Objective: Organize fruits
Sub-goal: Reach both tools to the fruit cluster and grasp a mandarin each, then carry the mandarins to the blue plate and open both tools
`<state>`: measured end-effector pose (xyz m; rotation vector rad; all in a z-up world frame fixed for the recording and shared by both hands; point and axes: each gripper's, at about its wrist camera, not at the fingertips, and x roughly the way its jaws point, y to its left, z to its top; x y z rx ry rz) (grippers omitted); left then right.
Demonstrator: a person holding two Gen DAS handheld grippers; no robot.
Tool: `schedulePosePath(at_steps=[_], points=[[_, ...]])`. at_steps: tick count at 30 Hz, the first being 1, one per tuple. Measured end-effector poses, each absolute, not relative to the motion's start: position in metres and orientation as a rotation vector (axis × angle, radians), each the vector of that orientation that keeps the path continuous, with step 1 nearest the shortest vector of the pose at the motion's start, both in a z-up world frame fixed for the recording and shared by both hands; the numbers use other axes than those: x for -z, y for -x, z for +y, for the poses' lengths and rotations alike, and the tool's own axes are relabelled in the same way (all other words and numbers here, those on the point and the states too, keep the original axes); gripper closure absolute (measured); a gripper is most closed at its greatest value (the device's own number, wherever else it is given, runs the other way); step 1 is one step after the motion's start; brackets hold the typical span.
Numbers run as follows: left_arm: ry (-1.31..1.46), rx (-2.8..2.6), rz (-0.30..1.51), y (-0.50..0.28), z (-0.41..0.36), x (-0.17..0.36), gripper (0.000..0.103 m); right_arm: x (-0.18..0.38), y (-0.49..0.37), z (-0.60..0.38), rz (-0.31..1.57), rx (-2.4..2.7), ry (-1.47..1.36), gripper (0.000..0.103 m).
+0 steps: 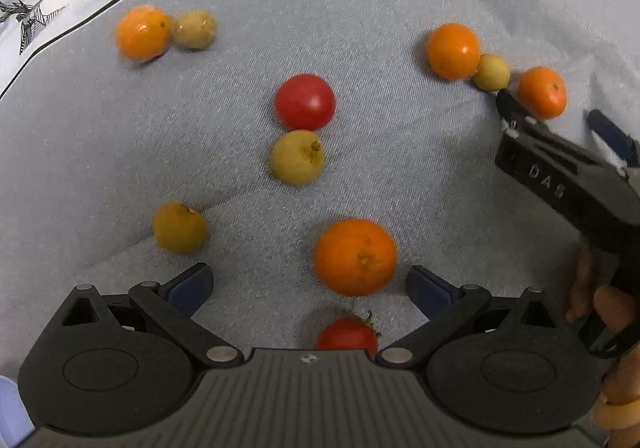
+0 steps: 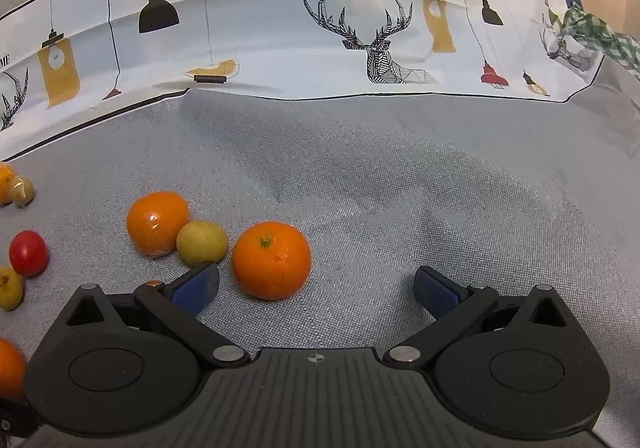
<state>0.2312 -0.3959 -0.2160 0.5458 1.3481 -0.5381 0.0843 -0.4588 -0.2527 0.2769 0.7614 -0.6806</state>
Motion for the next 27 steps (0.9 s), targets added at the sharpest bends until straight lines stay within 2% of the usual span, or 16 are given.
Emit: schedulePosePath(at_steps=[1, 2, 3, 4, 7, 16, 22, 27], points=[[-0.556, 0.535, 1.346, -0.23, -0.397, 0.215, 0.007, 0.252, -0.083, -0.459, 0.764, 0.679, -0.279, 0.004], [-0.552, 0.541, 1.333, -0.23, -0.396, 0.212, 0.026, 0.25, -0.083, -0.46, 0.762, 0.677, -0.283, 0.011], [-0.526, 0.566, 1.333, -0.229, -0.397, 0.208, 0.039, 0.247, -0.08, -0.459, 0.749, 0.681, -0.283, 0.034], [-0.491, 0.585, 1.345, -0.23, -0.398, 0.204, 0.066, 0.243, -0.078, -0.459, 0.728, 0.671, -0.283, 0.065], [-0.409, 0.611, 1.36, -0.232, -0.395, 0.198, 0.066, 0.239, -0.071, -0.461, 0.71, 0.697, -0.321, 0.065], [-0.381, 0.613, 1.19, -0.214, -0.365, 0.162, 0.066, 0.218, -0.048, -0.463, 0.612, 0.835, -0.303, 0.065], [-0.32, 0.571, 1.113, -0.187, -0.295, 0.101, 0.066, 0.172, -0.03, -0.426, 0.542, 0.791, -0.278, 0.065], [-0.303, 0.517, 1.045, -0.153, -0.23, 0.058, 0.066, 0.134, -0.008, -0.351, 0.552, 0.613, -0.268, 0.065]])
